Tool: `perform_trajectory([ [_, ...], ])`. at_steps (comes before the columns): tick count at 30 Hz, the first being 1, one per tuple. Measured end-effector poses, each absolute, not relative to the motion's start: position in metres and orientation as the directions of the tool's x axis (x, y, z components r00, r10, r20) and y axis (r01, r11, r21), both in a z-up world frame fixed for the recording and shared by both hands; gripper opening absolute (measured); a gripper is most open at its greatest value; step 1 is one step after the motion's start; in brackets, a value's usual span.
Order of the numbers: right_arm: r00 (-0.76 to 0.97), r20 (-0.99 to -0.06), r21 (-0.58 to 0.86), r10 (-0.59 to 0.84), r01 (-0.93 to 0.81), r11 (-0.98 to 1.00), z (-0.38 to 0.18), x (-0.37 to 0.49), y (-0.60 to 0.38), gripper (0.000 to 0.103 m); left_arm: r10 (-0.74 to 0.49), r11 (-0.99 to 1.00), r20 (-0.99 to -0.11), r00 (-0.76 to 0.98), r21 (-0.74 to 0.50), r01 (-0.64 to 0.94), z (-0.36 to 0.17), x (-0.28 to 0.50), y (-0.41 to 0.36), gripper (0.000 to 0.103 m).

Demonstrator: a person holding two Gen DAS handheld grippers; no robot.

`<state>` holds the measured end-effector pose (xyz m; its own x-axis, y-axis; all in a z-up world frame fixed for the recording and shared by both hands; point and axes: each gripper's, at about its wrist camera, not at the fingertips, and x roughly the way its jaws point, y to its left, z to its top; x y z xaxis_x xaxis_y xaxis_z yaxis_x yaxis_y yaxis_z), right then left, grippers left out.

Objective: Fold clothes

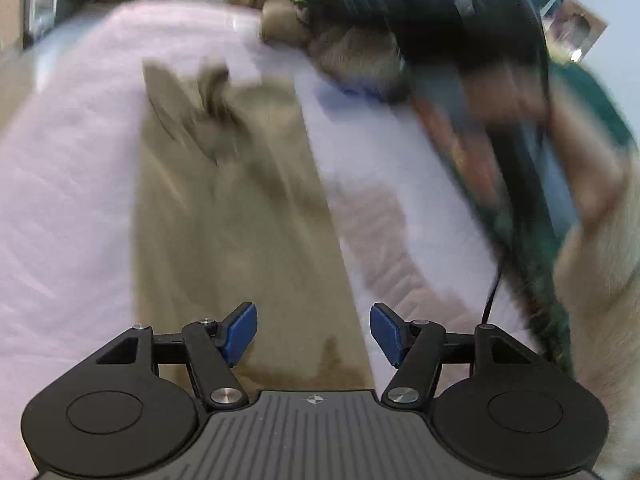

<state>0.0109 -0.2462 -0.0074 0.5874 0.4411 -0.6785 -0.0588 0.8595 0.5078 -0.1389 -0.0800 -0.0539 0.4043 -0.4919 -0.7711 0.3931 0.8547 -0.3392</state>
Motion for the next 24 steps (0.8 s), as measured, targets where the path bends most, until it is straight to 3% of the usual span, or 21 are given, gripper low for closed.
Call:
perform_trajectory([
  [5, 0.546, -0.637, 0.58, 0.543, -0.123, 0.805, -0.069, 0.083, -0.196, 0.088, -0.334, 0.907, -0.838, 0.432, -0.159, 0.391, -0.096, -0.129, -0.094, 0.064],
  [8, 0.393, -0.622, 0.689, 0.677, -0.136, 0.712, -0.109, 0.096, -0.171, 0.088, -0.224, 0.939, -0.782, 0.582, -0.012, 0.345, -0.063, -0.108, -0.075, 0.064],
  [10, 0.442, -0.538, 0.729, 0.717, -0.184, 0.66, -0.098, 0.087, -0.188, 0.087, -0.15, 0.95, -0.726, 0.671, 0.082, 0.3, -0.042, -0.095, -0.062, 0.064],
  [11, 0.487, -0.541, 0.705, 0.686, -0.181, 0.685, -0.087, 0.084, -0.205, 0.088, -0.104, 0.967, -0.691, 0.715, 0.096, 0.234, -0.029, -0.085, -0.048, 0.064],
  [14, 0.613, -0.546, 0.625, 0.571, -0.156, 0.765, -0.056, 0.074, -0.257, 0.091, 0.01, 0.999, -0.671, 0.741, 0.035, 0.018, -0.014, -0.047, -0.002, 0.065],
  [16, 0.668, -0.664, 0.425, 0.336, -0.033, 0.905, -0.045, 0.076, -0.288, 0.095, 0.057, 0.996, -0.661, 0.748, -0.011, -0.085, -0.009, -0.023, 0.017, 0.065],
  [18, 0.639, -0.722, 0.372, 0.265, 0.035, 0.928, -0.05, 0.084, -0.313, 0.095, 0.045, 0.993, -0.632, 0.773, -0.057, -0.105, -0.006, -0.004, 0.013, 0.065],
  [21, 0.608, -0.753, 0.386, 0.252, 0.098, 0.917, -0.062, 0.095, -0.336, 0.095, 0.03, 0.984, -0.599, 0.8, -0.123, -0.129, -0.006, 0.028, 0.005, 0.065],
  [24, 0.614, -0.745, 0.401, 0.26, 0.101, 0.911, -0.077, 0.108, -0.342, 0.096, 0.015, 0.967, -0.661, 0.751, -0.18, -0.178, -0.03, 0.06, -0.008, 0.065],
])
